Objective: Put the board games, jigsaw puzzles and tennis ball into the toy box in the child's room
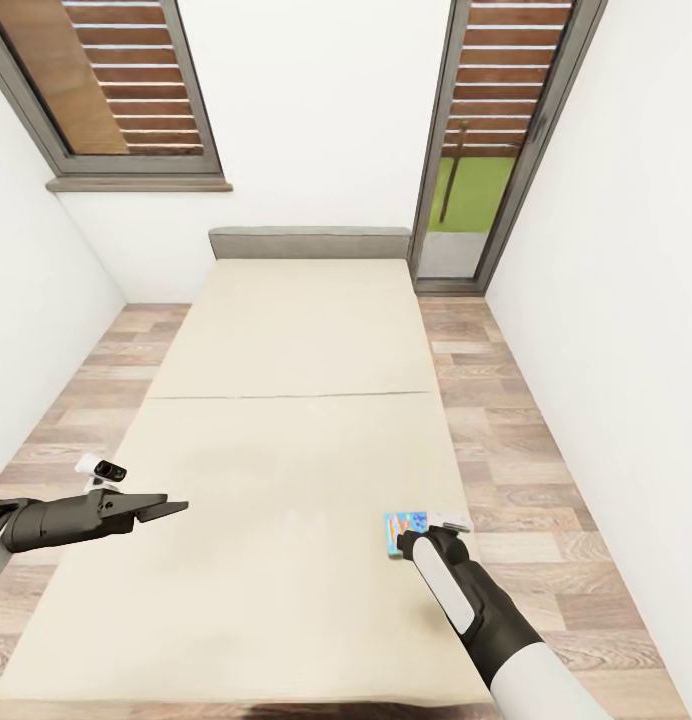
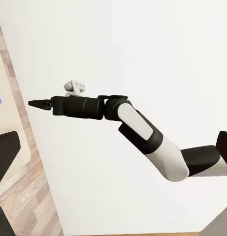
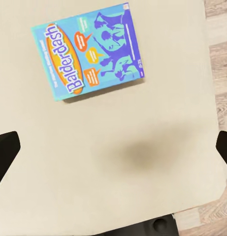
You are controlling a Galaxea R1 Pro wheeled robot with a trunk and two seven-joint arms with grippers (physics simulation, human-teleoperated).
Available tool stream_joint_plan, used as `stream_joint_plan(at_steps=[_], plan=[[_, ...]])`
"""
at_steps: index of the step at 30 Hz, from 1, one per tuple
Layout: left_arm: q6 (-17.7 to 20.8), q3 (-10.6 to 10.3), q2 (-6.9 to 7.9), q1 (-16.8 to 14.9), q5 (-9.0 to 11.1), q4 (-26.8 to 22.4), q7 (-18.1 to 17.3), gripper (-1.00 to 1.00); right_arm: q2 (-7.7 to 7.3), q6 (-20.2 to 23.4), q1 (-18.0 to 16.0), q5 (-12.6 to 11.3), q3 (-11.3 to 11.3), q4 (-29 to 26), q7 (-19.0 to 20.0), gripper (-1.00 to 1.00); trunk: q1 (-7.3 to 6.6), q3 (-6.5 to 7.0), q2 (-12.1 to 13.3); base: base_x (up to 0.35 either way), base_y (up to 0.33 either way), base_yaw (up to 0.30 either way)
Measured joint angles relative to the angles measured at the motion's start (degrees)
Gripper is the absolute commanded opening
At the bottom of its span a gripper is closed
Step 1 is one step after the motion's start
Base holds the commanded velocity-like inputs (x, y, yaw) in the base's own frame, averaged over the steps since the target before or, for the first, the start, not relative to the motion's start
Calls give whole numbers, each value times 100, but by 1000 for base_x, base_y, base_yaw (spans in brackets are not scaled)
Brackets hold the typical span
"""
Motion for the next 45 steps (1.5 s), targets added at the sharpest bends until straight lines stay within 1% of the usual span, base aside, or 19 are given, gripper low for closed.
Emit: stream_joint_plan(at_steps=[32, 45], plan=[[0, 0, 0, -2, 0, 0, 0, 100, 27, 0, 0, 5, 12, 0, 0, 100, 0, -4, 0, 58, 1, 0], [-1, 0, 0, -1, 0, 0, 0, 100, 27, 7, 0, 10, 5, 6, 0, 100, 1, -94, 0, 5, 0, 0]])
